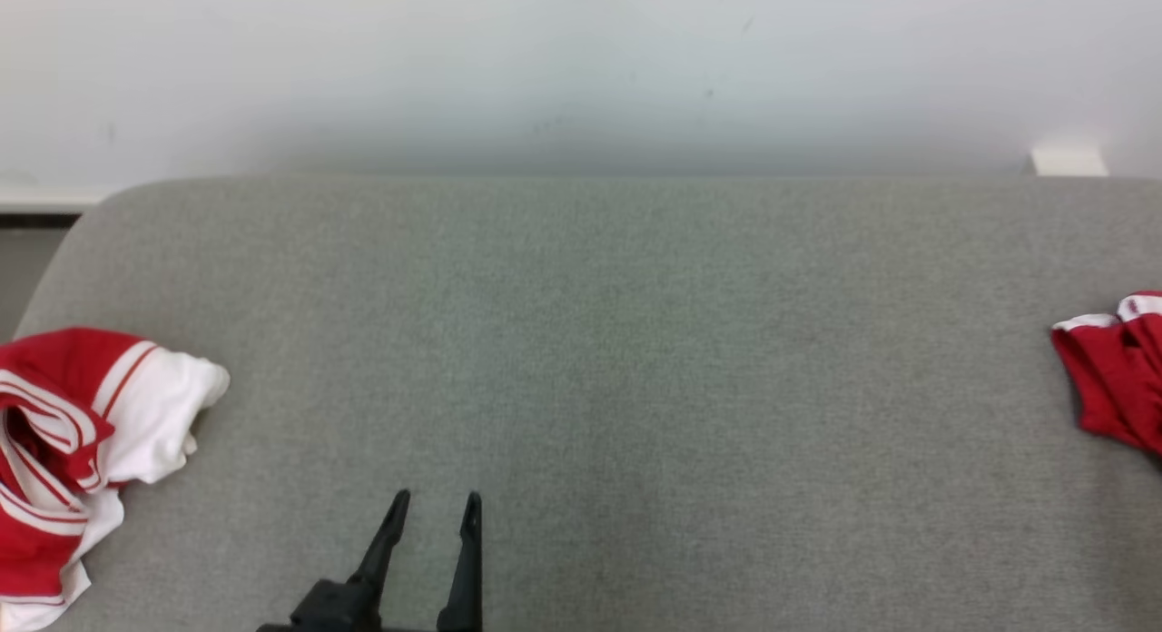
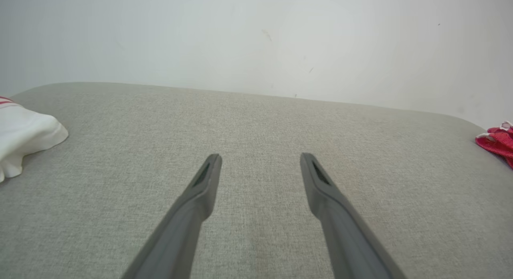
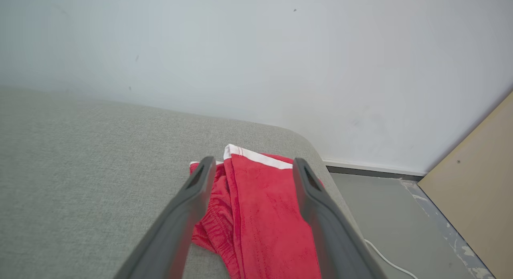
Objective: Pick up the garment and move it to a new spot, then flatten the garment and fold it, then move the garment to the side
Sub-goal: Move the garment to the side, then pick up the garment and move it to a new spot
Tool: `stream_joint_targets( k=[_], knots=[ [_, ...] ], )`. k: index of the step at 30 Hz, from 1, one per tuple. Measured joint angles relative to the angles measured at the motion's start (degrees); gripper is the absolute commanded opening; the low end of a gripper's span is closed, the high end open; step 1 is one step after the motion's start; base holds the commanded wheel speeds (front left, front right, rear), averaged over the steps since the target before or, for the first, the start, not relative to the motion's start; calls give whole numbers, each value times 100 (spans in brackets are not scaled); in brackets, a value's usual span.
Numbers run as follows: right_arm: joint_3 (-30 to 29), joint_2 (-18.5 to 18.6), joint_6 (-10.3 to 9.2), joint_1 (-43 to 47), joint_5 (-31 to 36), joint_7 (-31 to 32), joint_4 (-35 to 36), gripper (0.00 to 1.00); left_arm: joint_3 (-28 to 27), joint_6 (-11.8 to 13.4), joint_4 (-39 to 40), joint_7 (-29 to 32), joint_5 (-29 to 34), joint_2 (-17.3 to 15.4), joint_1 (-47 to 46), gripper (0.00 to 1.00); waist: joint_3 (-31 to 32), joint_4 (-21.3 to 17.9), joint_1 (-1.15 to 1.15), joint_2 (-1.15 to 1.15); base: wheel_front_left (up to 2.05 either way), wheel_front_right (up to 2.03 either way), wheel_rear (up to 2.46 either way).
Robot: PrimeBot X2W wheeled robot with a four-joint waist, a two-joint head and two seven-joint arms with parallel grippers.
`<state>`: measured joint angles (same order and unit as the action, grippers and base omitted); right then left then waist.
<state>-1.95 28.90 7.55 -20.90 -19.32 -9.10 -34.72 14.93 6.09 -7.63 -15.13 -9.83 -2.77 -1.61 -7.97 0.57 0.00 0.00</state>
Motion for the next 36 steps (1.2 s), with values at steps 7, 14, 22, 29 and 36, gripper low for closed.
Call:
stream_joint_targets(
  k=[7,14,22,29,36],
  knots=[
    [-225,-862,0,1244,367,-563,842,100,-151,-27,-73,0,11,-1,411,100,556,-165,0,0,0,0,0],
    [-639,-2015,0,2408,1059,-594,2196,100,-265,-76,-120,0,89,1,565,100,850,-294,-1,0,0,0,0],
    [-579,-2485,0,3005,1278,-594,2383,100,-360,-85,-140,0,107,-1,724,100,1048,-408,-1,0,0,0,0],
    [-615,-2555,0,3083,1322,-594,2296,100,-349,-102,-151,0,123,-1,769,100,1101,-387,0,0,0,0,0],
    [-610,-2575,0,3083,1318,-593,2269,100,-319,-127,-166,0,130,0,745,100,1096,-234,0,0,0,0,0]
  ],
)
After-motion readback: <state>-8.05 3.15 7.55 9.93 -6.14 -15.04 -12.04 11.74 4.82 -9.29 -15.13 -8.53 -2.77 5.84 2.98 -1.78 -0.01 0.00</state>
